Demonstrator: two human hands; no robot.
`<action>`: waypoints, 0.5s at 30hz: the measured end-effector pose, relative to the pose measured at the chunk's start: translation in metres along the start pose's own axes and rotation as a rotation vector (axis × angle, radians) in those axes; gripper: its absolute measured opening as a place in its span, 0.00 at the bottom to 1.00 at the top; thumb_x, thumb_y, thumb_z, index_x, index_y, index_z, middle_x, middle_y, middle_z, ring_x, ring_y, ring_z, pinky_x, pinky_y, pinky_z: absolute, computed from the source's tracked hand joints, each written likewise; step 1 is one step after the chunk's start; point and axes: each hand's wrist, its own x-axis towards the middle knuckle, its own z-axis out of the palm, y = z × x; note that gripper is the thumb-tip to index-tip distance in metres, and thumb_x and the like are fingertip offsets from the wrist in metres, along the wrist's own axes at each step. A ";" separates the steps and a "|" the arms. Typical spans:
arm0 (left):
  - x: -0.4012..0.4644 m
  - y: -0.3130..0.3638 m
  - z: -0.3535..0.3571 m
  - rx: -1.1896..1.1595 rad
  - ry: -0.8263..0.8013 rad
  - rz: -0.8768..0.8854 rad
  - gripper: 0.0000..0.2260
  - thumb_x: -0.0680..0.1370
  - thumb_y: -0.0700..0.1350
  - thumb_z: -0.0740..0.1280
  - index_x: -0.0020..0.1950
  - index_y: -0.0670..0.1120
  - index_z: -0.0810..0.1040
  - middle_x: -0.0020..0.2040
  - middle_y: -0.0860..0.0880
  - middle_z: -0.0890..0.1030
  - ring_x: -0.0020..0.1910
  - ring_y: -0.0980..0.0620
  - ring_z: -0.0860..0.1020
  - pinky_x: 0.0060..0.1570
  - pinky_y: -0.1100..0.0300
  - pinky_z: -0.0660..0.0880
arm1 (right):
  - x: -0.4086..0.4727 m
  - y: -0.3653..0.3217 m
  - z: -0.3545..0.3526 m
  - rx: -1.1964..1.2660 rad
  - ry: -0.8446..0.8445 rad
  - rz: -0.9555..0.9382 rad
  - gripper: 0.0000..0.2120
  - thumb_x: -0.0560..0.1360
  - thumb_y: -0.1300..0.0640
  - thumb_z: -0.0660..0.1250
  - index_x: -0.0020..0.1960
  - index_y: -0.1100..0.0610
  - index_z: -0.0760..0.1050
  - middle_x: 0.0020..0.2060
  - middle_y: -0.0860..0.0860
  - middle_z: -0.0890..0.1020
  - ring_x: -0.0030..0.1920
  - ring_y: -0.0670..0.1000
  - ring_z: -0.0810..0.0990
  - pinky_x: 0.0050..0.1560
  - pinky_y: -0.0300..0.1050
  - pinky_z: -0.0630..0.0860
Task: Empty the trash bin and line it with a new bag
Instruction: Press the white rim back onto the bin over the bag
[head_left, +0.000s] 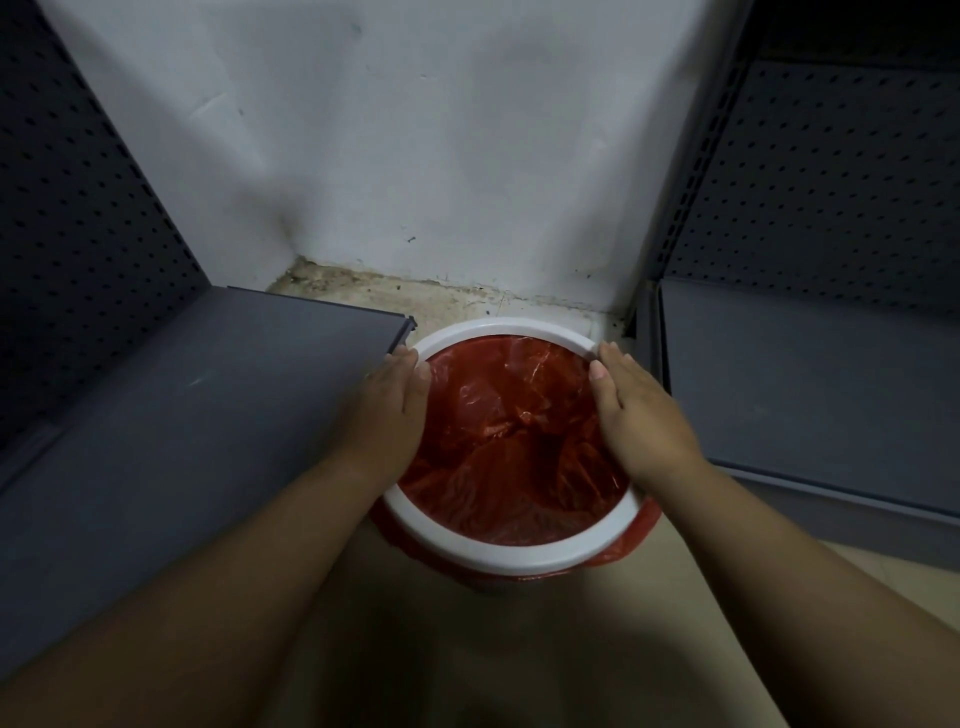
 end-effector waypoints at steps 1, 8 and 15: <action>0.001 0.000 0.000 0.004 0.000 0.004 0.23 0.82 0.53 0.46 0.76 0.48 0.60 0.77 0.49 0.60 0.77 0.52 0.55 0.75 0.54 0.52 | 0.000 -0.001 -0.001 -0.003 0.001 0.002 0.21 0.83 0.49 0.46 0.70 0.57 0.65 0.69 0.54 0.70 0.70 0.52 0.66 0.66 0.45 0.63; 0.004 0.002 0.000 0.043 -0.023 0.001 0.23 0.82 0.54 0.45 0.76 0.49 0.59 0.78 0.51 0.59 0.77 0.53 0.54 0.74 0.56 0.52 | 0.002 -0.003 -0.002 -0.022 -0.006 0.004 0.21 0.82 0.49 0.46 0.70 0.56 0.64 0.70 0.53 0.70 0.70 0.52 0.66 0.66 0.46 0.64; 0.007 -0.004 0.010 0.034 -0.025 0.007 0.22 0.82 0.52 0.47 0.75 0.47 0.61 0.77 0.48 0.61 0.77 0.51 0.56 0.74 0.55 0.52 | 0.005 0.002 0.005 -0.030 -0.019 0.039 0.21 0.82 0.47 0.46 0.70 0.55 0.63 0.68 0.54 0.72 0.67 0.54 0.69 0.63 0.49 0.68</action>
